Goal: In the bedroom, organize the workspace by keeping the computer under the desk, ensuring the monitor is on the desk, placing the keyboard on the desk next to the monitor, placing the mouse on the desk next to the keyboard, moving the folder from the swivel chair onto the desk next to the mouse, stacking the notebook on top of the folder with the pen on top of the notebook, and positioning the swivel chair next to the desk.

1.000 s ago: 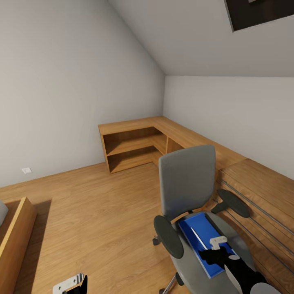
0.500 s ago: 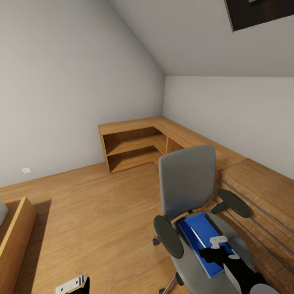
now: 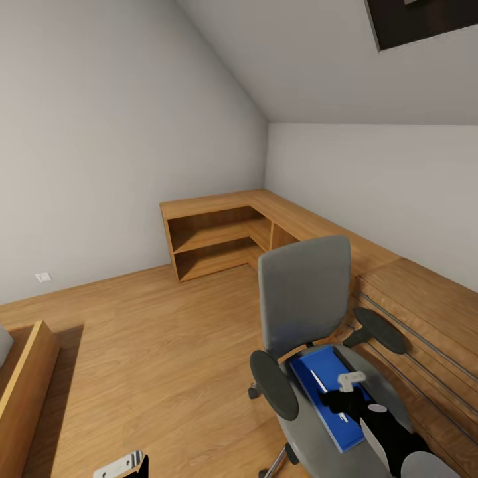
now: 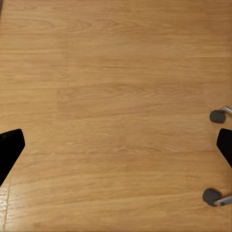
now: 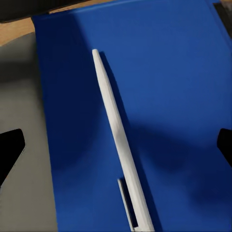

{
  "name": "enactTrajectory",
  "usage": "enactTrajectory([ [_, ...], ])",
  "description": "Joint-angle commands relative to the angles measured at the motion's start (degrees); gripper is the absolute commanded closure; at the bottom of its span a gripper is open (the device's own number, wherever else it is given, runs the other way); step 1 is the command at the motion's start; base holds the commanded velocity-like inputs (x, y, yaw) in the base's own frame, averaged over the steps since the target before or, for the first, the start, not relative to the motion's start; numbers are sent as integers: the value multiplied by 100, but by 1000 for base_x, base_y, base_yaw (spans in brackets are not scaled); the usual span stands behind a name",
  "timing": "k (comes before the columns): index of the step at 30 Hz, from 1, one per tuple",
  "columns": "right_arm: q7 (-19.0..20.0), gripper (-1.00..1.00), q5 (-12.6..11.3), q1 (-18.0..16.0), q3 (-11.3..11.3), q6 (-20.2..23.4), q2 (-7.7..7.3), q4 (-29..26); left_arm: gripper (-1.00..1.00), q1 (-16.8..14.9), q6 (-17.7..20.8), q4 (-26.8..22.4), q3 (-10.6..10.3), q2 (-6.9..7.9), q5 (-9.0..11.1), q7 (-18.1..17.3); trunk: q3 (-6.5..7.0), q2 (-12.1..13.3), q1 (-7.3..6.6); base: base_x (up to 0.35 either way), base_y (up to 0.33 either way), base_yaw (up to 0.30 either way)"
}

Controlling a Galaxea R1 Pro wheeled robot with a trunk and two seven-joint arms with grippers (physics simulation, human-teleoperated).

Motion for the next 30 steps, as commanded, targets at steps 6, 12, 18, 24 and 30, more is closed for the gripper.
enactTrajectory([
  [6, 34, -100, 49, -3, -9, -142, 0, -11, -100, -1, 21, -11, -11, 3, 28, 41, -4, -3, 0, 0, 0, 0],
  [12, 33, -100, 51, -2, -4, -140, 1, -11, -100, -1, 21, -10, -10, 3, 28, 41, -40, -83, 44, 0, 0, 0],
  [18, 28, -100, 54, -3, -7, -138, 1, -11, -100, -1, 22, -10, -10, 3, 28, 41, -148, -324, 176, 0, 0, 0],
  [24, 23, -100, 59, -1, -10, -125, 1, -4, -100, -1, 22, -10, -10, 3, 28, 41, -256, -564, 308, 0, 0, 0],
  [30, 17, -100, 58, -3, -11, -99, 1, 6, -100, -1, 22, -10, -10, 3, 28, 41, -310, -685, 374, 0, 0, 0],
])
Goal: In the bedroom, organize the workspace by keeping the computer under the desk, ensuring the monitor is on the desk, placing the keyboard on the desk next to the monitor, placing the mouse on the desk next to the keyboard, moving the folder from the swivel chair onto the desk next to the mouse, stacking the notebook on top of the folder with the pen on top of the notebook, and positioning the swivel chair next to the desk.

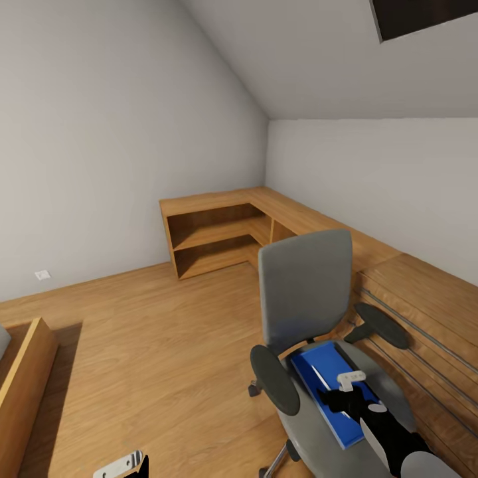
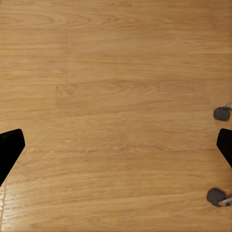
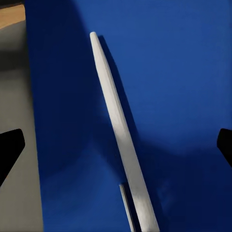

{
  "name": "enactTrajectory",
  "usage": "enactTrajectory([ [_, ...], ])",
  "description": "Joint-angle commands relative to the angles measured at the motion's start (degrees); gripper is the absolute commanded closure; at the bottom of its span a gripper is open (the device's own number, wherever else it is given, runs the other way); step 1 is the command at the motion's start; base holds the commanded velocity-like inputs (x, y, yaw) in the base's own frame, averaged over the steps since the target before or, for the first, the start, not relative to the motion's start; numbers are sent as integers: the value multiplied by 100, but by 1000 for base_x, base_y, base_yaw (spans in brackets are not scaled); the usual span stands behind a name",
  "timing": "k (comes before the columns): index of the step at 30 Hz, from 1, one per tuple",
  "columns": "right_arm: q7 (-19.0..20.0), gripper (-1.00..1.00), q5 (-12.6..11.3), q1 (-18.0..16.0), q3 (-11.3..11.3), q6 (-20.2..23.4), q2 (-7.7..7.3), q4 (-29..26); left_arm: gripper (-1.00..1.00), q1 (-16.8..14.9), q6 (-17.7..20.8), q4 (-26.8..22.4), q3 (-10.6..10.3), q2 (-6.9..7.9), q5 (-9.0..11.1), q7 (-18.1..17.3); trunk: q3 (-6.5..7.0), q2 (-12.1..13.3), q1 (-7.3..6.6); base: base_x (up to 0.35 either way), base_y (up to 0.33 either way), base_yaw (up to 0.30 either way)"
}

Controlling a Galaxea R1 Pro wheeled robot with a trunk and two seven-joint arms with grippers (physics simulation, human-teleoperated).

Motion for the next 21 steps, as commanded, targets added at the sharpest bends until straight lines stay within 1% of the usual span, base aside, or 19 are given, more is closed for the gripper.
enactTrajectory([
  [1, 18, -100, 44, -2, -10, 8, -1, -1, -100, -1, 20, -12, -14, 6, 28, 41, -4, -3, 0, 0, 0, 0],
  [4, 13, -100, 41, -2, -5, 68, -1, 9, -100, -1, 25, -12, -14, 6, 28, 41, -4, -3, 0, 0, 0, 0],
  [11, -55, -100, 39, -2, -2, 487, -1, -1, -100, -1, 28, -10, -14, 6, 29, 41, -4, -3, 0, 0, 0, 0],
  [21, -82, -100, 39, -2, -2, 631, -1, -5, -100, -1, 29, -8, -14, 6, 28, 41, -4, -3, 0, 0, 0, 0],
])
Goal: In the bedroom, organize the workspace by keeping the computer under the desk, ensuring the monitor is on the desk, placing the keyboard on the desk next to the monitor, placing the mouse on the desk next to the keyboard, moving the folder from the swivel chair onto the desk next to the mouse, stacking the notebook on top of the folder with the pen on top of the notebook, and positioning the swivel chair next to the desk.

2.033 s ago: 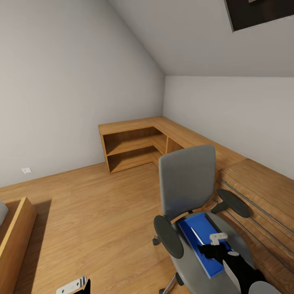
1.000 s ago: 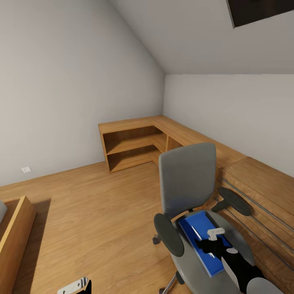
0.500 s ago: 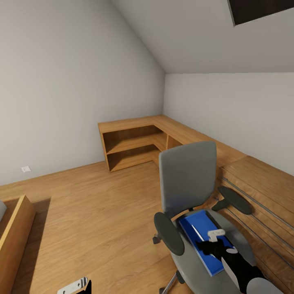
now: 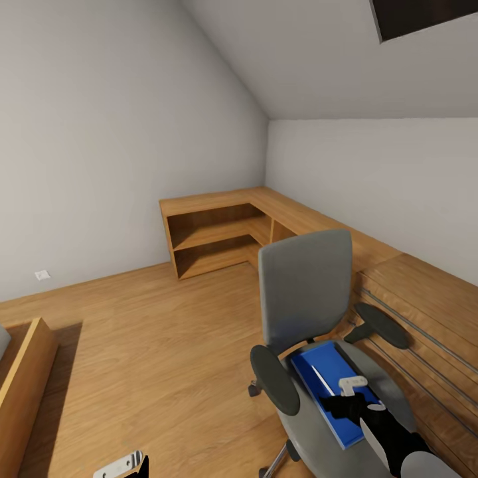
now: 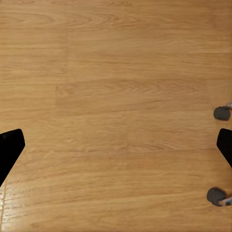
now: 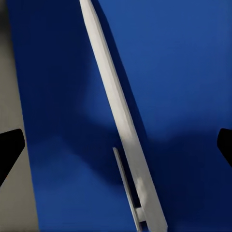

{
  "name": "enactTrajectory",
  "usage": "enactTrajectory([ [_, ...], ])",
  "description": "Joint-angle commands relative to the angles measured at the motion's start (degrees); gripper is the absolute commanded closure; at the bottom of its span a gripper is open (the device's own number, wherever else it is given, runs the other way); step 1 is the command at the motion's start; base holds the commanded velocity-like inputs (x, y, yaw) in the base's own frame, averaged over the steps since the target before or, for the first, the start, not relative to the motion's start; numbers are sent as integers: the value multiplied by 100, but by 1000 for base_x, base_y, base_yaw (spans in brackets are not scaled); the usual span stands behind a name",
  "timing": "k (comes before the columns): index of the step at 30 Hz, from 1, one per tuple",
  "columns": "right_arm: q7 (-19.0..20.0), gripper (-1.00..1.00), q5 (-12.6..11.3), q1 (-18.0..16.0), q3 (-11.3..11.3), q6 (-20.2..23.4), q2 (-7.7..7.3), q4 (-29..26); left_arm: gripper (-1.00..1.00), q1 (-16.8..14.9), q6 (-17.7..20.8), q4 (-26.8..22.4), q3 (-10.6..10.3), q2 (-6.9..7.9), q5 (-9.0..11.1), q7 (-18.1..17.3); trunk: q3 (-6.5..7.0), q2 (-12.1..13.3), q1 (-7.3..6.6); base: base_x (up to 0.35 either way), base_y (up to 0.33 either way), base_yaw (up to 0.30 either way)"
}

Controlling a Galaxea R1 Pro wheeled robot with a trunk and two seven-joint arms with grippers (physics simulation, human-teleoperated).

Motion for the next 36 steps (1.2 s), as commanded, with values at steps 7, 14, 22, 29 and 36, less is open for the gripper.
enactTrajectory([
  [7, 24, -100, 45, 0, -10, 313, -9, -27, -100, -1, 20, -8, -14, 6, 31, 41, -4, -3, 0, 0, 0, 0],
  [14, -38, -100, 45, 0, -10, 408, -20, -31, -100, -1, 20, -8, -14, 6, 35, 41, -4, -3, 0, 0, 0, 0],
  [22, -113, -100, 45, 0, -10, 547, -27, -31, -100, -1, 20, -8, -14, 6, 36, 41, -4, -3, 0, 0, 0, 0],
  [29, -119, -100, 45, 0, -10, 591, -27, -27, -100, -1, 20, 14, -16, 6, 36, 42, -4, -3, 0, 0, 0, 0],
  [36, -119, -100, 45, 0, -10, 615, -27, -23, -100, -1, 20, 58, -22, 6, 33, 41, -4, -3, 0, 0, 0, 0],
])
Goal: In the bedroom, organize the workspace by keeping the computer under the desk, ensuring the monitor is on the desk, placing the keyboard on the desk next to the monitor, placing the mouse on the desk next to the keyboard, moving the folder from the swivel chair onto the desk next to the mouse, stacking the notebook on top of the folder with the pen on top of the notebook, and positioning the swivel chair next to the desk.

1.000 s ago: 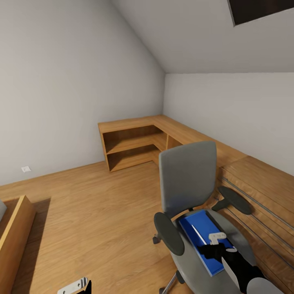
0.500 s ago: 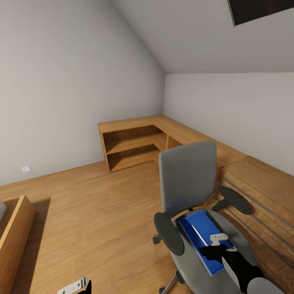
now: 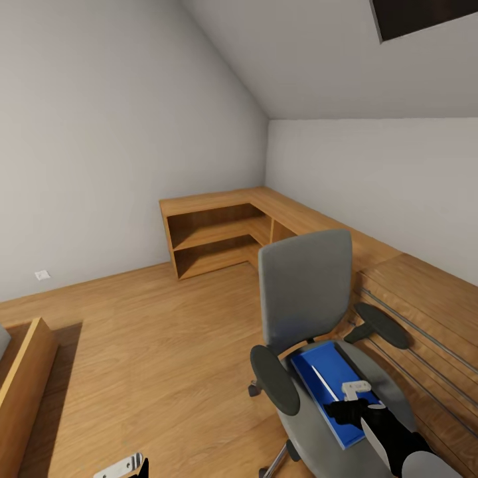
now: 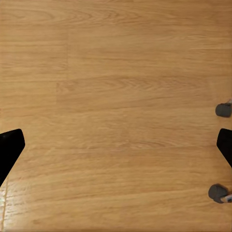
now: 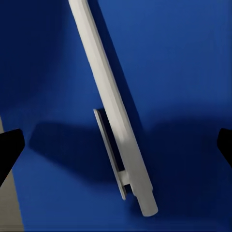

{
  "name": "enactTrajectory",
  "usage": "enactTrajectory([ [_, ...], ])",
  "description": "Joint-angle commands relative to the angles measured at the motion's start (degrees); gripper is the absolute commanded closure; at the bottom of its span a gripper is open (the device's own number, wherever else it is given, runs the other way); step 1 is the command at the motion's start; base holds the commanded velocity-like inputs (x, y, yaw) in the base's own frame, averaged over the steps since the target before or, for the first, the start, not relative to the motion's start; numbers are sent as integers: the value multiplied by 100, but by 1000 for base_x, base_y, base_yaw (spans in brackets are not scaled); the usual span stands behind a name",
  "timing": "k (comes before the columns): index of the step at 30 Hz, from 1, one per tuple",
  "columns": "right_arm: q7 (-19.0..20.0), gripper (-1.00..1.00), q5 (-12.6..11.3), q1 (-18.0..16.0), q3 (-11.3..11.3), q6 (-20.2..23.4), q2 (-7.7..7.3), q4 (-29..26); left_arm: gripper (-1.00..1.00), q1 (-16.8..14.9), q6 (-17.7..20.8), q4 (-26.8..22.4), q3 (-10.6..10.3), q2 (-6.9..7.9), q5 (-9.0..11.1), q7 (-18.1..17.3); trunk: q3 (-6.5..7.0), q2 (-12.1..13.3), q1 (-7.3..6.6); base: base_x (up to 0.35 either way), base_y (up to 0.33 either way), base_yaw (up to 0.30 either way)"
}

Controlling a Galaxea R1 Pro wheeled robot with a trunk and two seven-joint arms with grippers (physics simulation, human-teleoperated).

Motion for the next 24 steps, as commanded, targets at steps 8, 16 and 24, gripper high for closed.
enactTrajectory([
  [8, 28, -100, 45, 0, -9, 92, -1, -13, -100, -1, 20, -8, -15, 6, 24, 41, -4, -3, 0, 0, 0, 0],
  [16, 28, 100, 45, 0, -8, 93, 7, -18, -100, -1, 19, -8, -15, 6, 23, 41, -4, -3, 0, 0, 0, 0],
  [24, 36, 100, 45, 0, -9, 92, 8, -21, -100, -1, 14, -8, -14, 6, 23, 41, -4, -3, 0, 0, 0, 0],
])
